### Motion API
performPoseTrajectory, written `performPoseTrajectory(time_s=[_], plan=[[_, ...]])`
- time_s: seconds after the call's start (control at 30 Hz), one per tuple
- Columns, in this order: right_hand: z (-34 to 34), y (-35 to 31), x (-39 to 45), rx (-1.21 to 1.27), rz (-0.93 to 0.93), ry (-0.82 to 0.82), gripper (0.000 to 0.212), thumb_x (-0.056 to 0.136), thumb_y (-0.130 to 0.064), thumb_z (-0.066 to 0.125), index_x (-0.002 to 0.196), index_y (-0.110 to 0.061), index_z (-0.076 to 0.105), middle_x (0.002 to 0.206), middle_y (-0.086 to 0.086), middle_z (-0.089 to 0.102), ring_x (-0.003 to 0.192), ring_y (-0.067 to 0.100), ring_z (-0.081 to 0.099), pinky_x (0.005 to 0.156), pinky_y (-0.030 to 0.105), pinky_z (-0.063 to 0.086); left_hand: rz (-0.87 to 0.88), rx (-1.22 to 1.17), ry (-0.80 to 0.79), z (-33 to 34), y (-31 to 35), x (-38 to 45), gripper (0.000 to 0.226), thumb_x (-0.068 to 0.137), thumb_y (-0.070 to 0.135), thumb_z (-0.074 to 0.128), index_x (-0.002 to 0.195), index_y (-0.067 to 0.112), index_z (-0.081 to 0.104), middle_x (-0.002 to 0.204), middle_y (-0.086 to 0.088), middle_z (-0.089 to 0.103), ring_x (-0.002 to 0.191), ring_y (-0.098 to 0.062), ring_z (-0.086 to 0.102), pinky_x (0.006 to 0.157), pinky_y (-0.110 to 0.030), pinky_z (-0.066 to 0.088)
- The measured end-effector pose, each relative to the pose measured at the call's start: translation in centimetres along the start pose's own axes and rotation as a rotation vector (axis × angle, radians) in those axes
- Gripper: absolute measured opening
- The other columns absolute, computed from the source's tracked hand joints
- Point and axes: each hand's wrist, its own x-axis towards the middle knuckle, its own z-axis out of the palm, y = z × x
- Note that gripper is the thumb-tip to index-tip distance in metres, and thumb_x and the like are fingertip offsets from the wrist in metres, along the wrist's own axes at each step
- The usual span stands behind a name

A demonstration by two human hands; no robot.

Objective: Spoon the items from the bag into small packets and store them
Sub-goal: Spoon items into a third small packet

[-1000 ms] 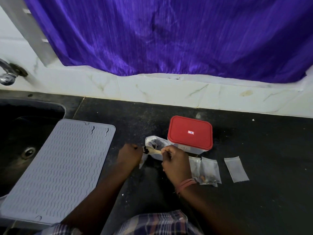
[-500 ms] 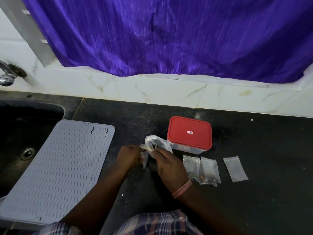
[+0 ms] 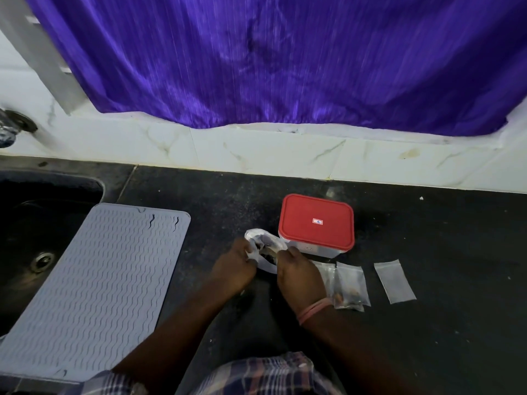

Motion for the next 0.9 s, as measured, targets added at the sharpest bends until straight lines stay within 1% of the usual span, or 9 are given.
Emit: performPoseTrajectory(time_s=[0.1, 0.17, 0.37, 0.5, 0.57, 0.67, 0.73, 0.8, 0.9], plan=[[0.8, -0.6, 0.1, -0.02, 0.014, -0.074, 0.023, 0.081, -0.006, 0.061, 0.102, -0.012, 0.069, 0.103, 0.008, 0.067, 0.082, 0.027, 0.069, 0.069, 0.038, 0.058, 0.141, 0.211, -0.123, 1.2, 0.1, 0.0, 0.046, 0.101, 0.026, 0.045, 0.146, 0.031, 0.045, 0.129, -0.005, 0.067, 0.112, -0.021, 0.067, 0.101, -0.035, 0.05], [0.8, -0.8, 0.2, 0.031, 0.069, -0.056, 0.022, 0.086, -0.008, 0.057, 0.104, -0.01, 0.069, 0.104, 0.01, 0.067, 0.086, 0.028, 0.068, 0.074, 0.037, 0.056, 0.115, 0.231, -0.167, 1.6, -0.3, -0.4, 0.037, 0.104, 0.019, 0.042, 0.139, 0.017, 0.056, 0.12, -0.008, 0.069, 0.104, -0.018, 0.067, 0.101, -0.032, 0.049], [-0.1, -0.6, 0.8, 0.332, 0.347, -0.033, 0.016, 0.085, -0.011, 0.06, 0.073, -0.015, 0.07, 0.075, 0.003, 0.071, 0.074, 0.02, 0.067, 0.07, 0.027, 0.049, 0.026, 0.215, -0.134, 2.4, -2.5, 0.5, 0.038, 0.092, 0.029, 0.049, 0.127, 0.027, 0.064, 0.116, -0.006, 0.071, 0.099, -0.017, 0.068, 0.093, -0.034, 0.055], [0.2, -0.3, 0.9, 0.554, 0.538, -0.045, 0.018, 0.083, -0.013, 0.06, 0.074, -0.017, 0.075, 0.07, -0.001, 0.074, 0.065, 0.016, 0.071, 0.071, 0.034, 0.06, 0.038, 0.202, -0.123, 2.4, -2.3, 0.1, 0.038, 0.097, 0.024, 0.051, 0.134, 0.026, 0.06, 0.118, -0.003, 0.07, 0.096, -0.012, 0.065, 0.088, -0.027, 0.053], [0.2, -0.1, 0.7, 0.727, 0.685, -0.018, 0.021, 0.087, -0.011, 0.059, 0.073, -0.016, 0.073, 0.064, 0.001, 0.072, 0.054, 0.017, 0.07, 0.062, 0.036, 0.061, 0.021, 0.162, -0.132, 2.1, -2.2, -0.1, 0.044, 0.097, 0.025, 0.05, 0.14, 0.031, 0.055, 0.123, -0.003, 0.069, 0.102, -0.014, 0.066, 0.088, -0.028, 0.054], [-0.1, 0.0, 0.5, 0.909, 0.839, -0.001, 0.02, 0.091, -0.006, 0.057, 0.078, -0.012, 0.071, 0.06, 0.007, 0.071, 0.048, 0.018, 0.069, 0.052, 0.028, 0.056, 0.043, 0.133, -0.126, 1.7, -2.0, -0.4, 0.043, 0.098, 0.022, 0.052, 0.14, 0.028, 0.055, 0.118, 0.003, 0.067, 0.096, -0.008, 0.063, 0.077, -0.018, 0.049], [0.0, 0.1, 0.4, 0.965, 0.883, -0.016, 0.017, 0.091, -0.006, 0.057, 0.083, -0.01, 0.071, 0.06, 0.009, 0.071, 0.051, 0.02, 0.069, 0.056, 0.031, 0.058, 0.055, 0.124, -0.116, 1.7, -2.2, -0.4, 0.045, 0.098, 0.021, 0.054, 0.143, 0.027, 0.053, 0.116, 0.005, 0.066, 0.094, -0.005, 0.063, 0.077, -0.015, 0.049], [0.1, 0.1, 0.2, 0.948, 0.876, -0.033, 0.016, 0.092, -0.009, 0.058, 0.084, -0.012, 0.072, 0.06, 0.007, 0.072, 0.052, 0.019, 0.07, 0.059, 0.033, 0.061, 0.061, 0.197, -0.101, 1.7, -2.2, -0.5, 0.052, 0.099, 0.026, 0.053, 0.15, 0.032, 0.045, 0.13, -0.004, 0.064, 0.108, -0.014, 0.065, 0.093, -0.026, 0.052], [0.3, -0.3, -0.1, 0.88, 0.807, -0.025, 0.019, 0.093, -0.011, 0.059, 0.079, -0.017, 0.07, 0.059, 0.005, 0.071, 0.05, 0.016, 0.069, 0.059, 0.036, 0.062, 0.093, 0.255, -0.063, 1.7, -1.8, -0.6, 0.053, 0.1, 0.028, 0.048, 0.151, 0.037, 0.043, 0.134, -0.009, 0.062, 0.109, -0.017, 0.066, 0.095, -0.029, 0.052]])
